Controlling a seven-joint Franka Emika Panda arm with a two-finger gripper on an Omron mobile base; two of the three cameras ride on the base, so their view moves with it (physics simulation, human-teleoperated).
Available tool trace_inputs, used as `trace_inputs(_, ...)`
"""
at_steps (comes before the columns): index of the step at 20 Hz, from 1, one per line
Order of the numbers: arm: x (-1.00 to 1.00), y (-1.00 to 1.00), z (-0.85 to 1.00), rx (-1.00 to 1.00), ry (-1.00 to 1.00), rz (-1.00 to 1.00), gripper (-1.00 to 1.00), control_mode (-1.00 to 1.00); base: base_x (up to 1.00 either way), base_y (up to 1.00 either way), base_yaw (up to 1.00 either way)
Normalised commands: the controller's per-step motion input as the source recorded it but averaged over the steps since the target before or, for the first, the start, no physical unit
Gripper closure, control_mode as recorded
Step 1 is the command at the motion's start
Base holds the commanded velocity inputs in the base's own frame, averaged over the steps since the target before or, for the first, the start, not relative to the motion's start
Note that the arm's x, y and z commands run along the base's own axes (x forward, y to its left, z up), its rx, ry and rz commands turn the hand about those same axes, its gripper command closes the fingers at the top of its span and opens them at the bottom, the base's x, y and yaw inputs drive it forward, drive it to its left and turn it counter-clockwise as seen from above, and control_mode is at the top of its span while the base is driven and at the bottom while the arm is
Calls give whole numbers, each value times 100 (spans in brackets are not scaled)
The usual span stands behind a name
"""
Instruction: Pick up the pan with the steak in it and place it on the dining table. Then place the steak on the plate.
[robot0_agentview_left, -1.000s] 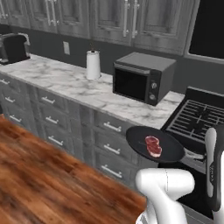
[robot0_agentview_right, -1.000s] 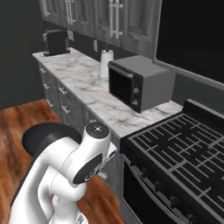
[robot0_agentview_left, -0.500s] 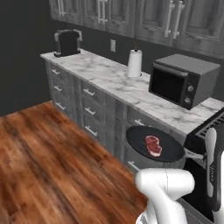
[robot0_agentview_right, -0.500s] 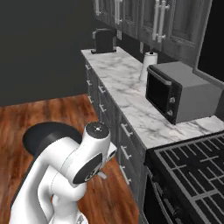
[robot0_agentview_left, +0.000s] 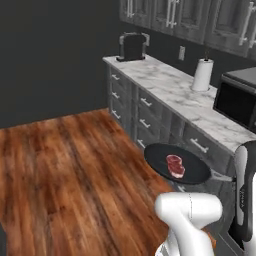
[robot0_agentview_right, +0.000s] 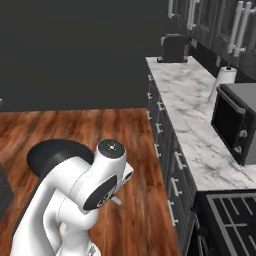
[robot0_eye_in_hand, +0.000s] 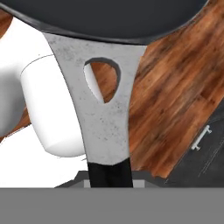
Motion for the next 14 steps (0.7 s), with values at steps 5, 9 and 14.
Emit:
trace_inputs(5,0,0,0,0,0,0,100,100,-17,0,46)
trace_inputs(9,0,0,0,0,0,0,100,100,-20,0,45)
trace_inputs(14,0,0,0,0,0,0,100,100,-29,0,32)
